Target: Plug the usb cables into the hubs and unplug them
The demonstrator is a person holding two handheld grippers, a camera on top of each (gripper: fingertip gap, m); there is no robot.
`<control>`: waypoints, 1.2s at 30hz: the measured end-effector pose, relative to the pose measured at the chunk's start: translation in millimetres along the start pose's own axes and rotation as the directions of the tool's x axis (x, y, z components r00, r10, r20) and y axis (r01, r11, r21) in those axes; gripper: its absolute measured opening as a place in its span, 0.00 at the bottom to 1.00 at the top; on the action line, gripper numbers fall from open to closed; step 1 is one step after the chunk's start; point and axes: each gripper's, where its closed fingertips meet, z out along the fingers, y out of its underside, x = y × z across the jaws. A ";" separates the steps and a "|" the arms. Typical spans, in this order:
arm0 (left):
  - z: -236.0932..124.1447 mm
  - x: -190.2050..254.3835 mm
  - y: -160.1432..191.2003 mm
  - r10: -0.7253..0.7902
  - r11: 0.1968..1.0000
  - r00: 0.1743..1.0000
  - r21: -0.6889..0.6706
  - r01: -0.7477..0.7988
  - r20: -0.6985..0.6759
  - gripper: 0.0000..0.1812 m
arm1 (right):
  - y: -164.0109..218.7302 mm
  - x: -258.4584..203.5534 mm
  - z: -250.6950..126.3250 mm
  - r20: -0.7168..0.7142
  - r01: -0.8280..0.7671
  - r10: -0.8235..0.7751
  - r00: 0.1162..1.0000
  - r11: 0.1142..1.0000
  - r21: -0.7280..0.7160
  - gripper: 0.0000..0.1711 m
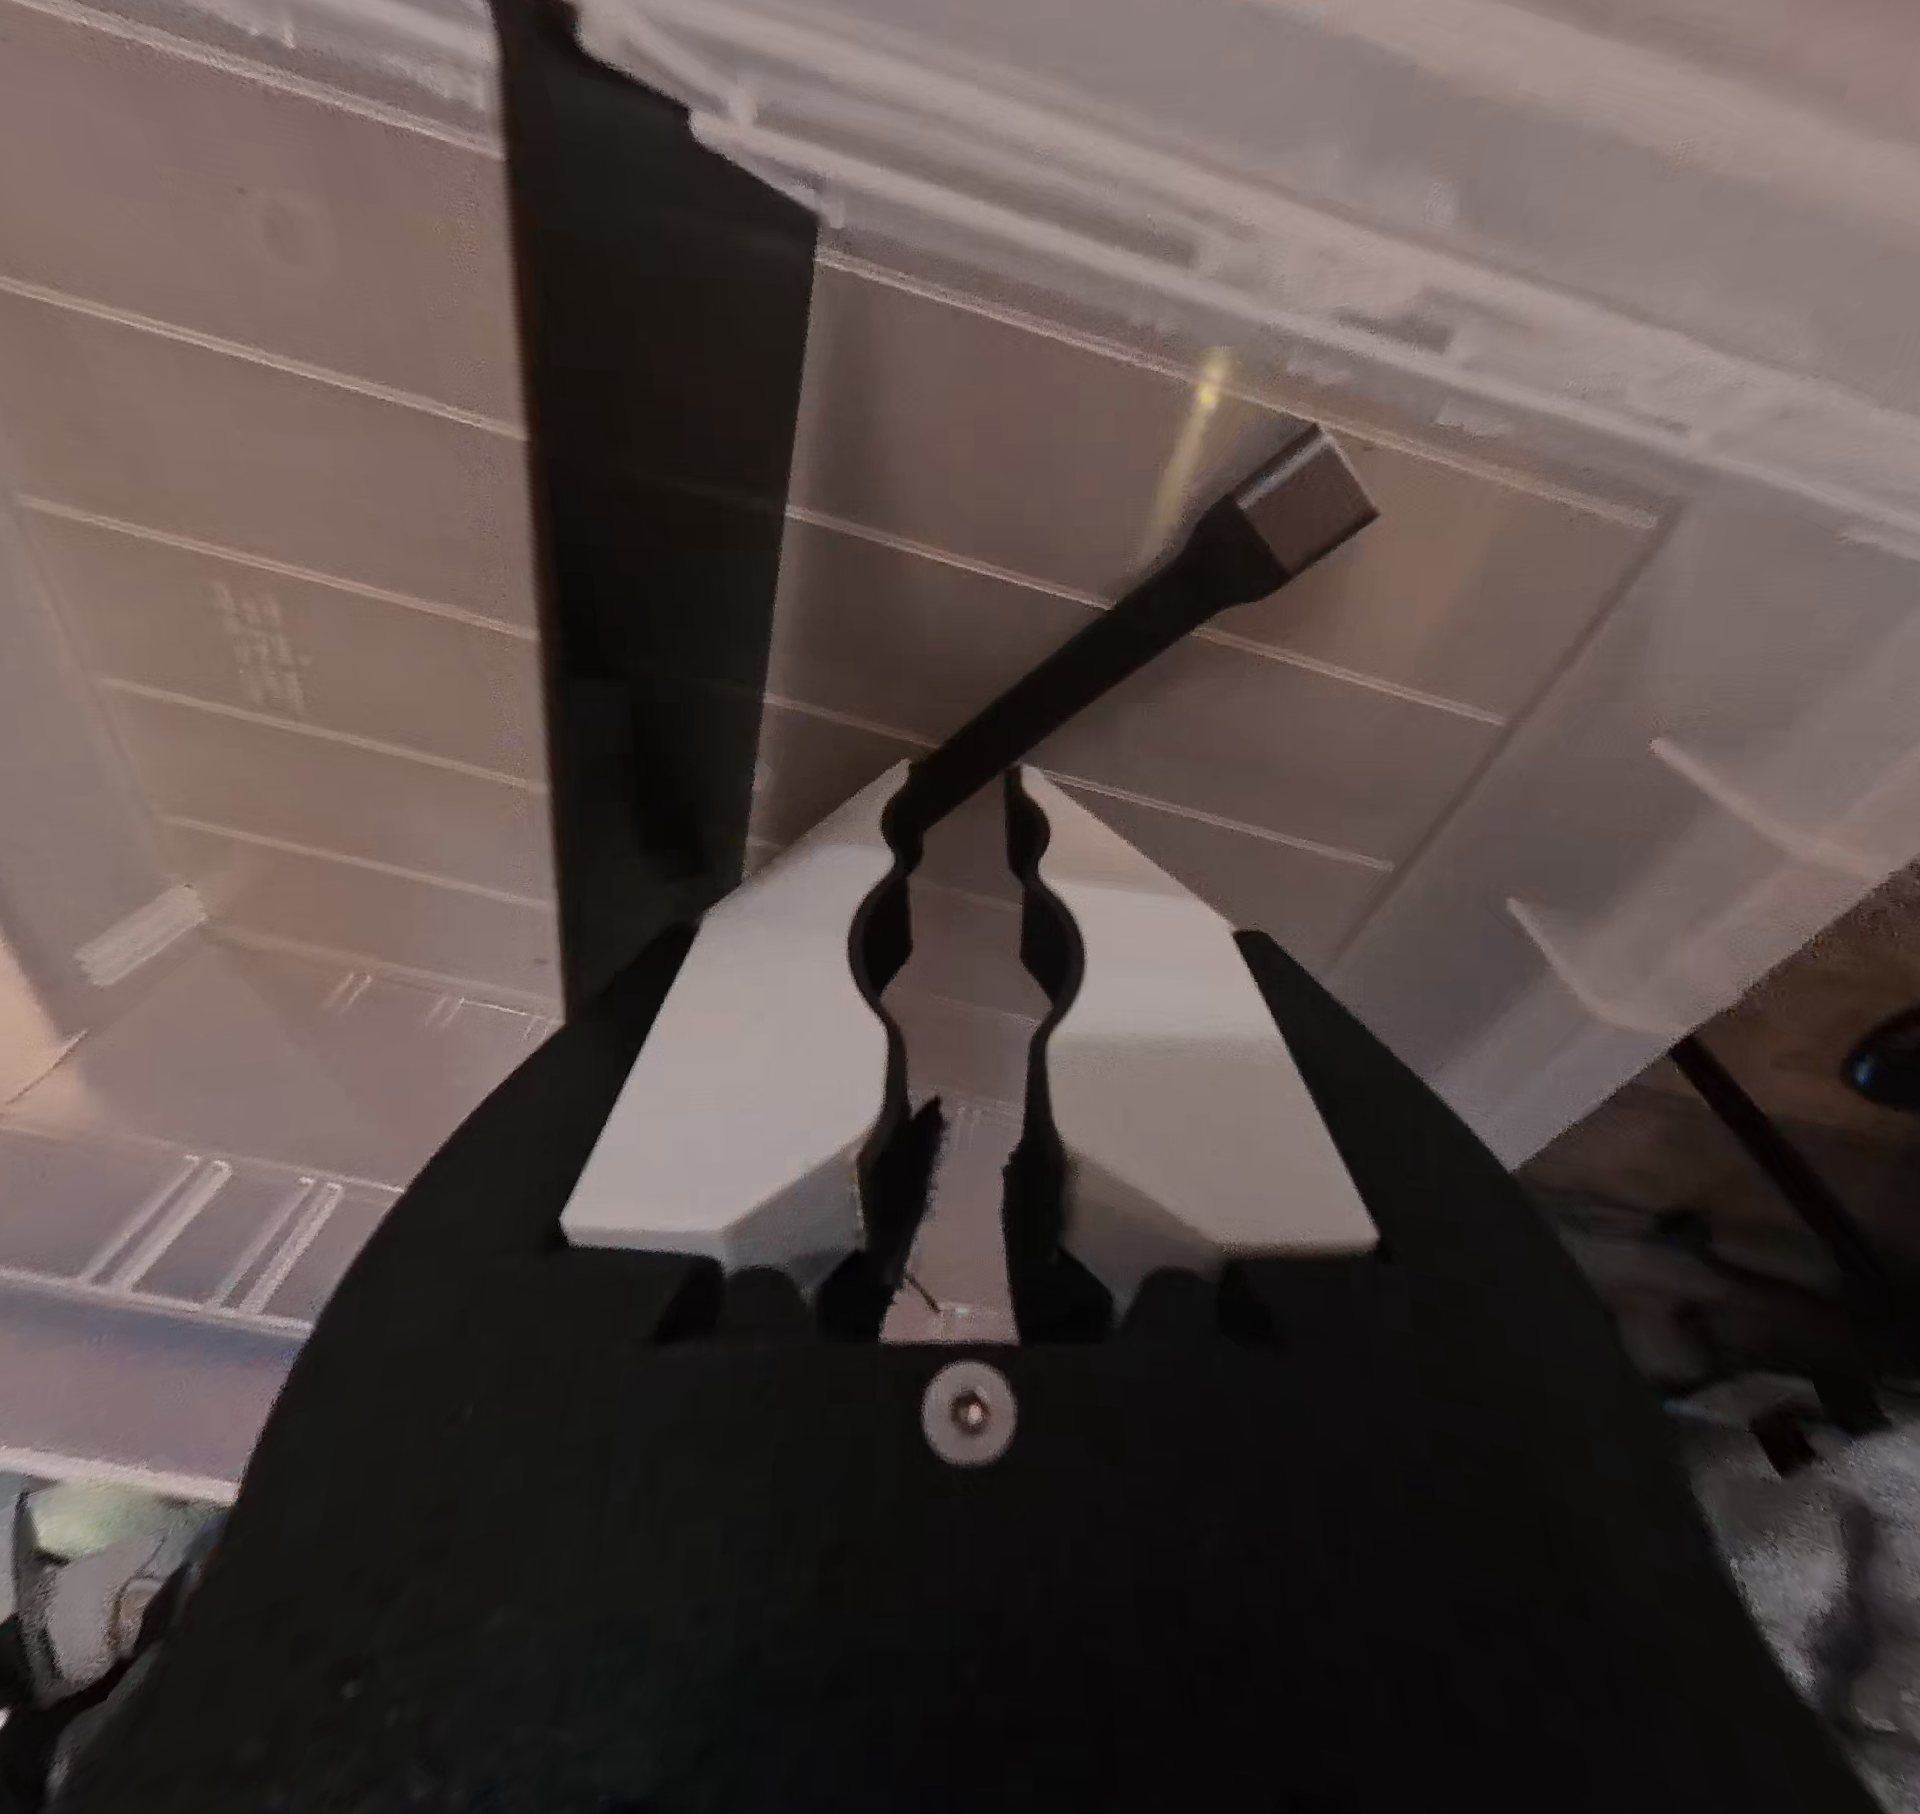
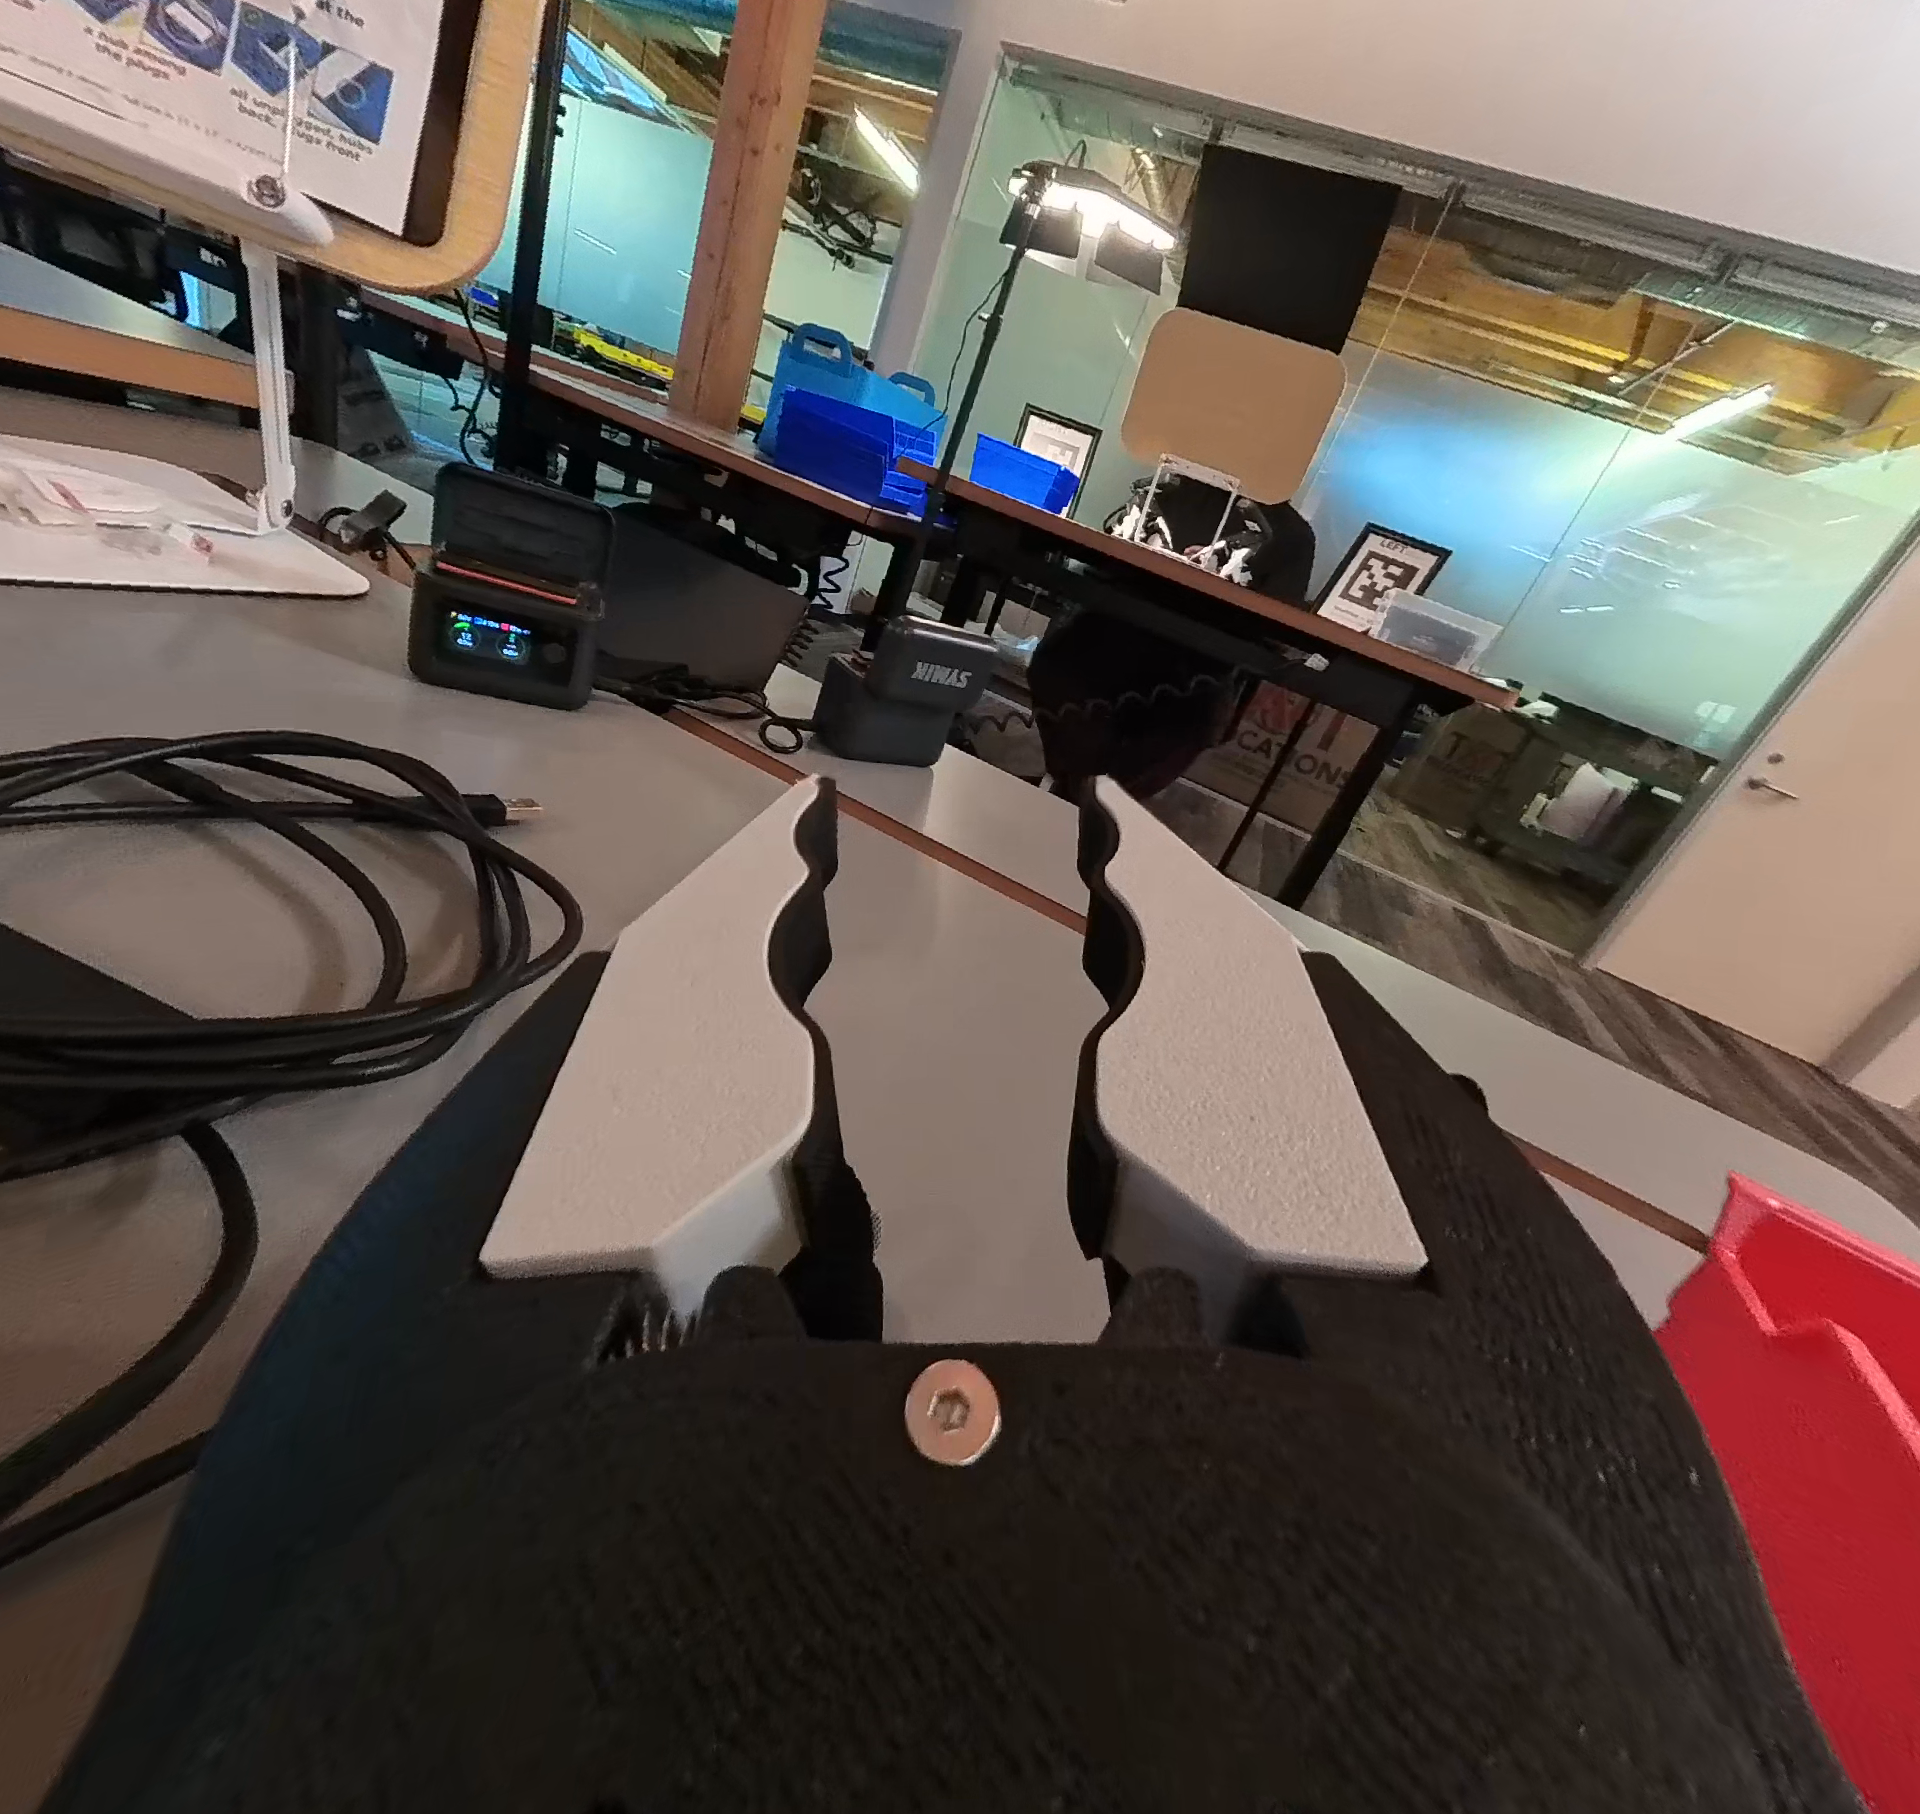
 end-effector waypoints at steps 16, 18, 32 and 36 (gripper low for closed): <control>2.1 4.0 5.5 0.150 0.985 0.989 -0.085 -0.148 0.015 0.15 | 2.4 -2.0 2.0 0.014 -0.013 0.013 1.000 1.000 -0.011 0.26; 1.9 2.1 3.6 0.151 0.987 0.988 -0.063 -0.149 0.030 0.15 | 2.4 -2.0 2.0 0.016 -0.015 0.015 1.000 1.000 -0.011 0.26; 2.9 6.5 2.7 0.153 0.987 0.988 -0.048 -0.152 0.034 0.06 | 2.4 -4.5 2.0 0.026 -0.003 0.004 1.000 1.000 -0.013 0.26; 3.0 0.7 3.1 0.125 0.991 0.989 -0.055 -0.120 0.081 0.05 | 2.0 -3.7 1.6 0.026 -0.010 0.011 1.000 1.000 -0.009 0.26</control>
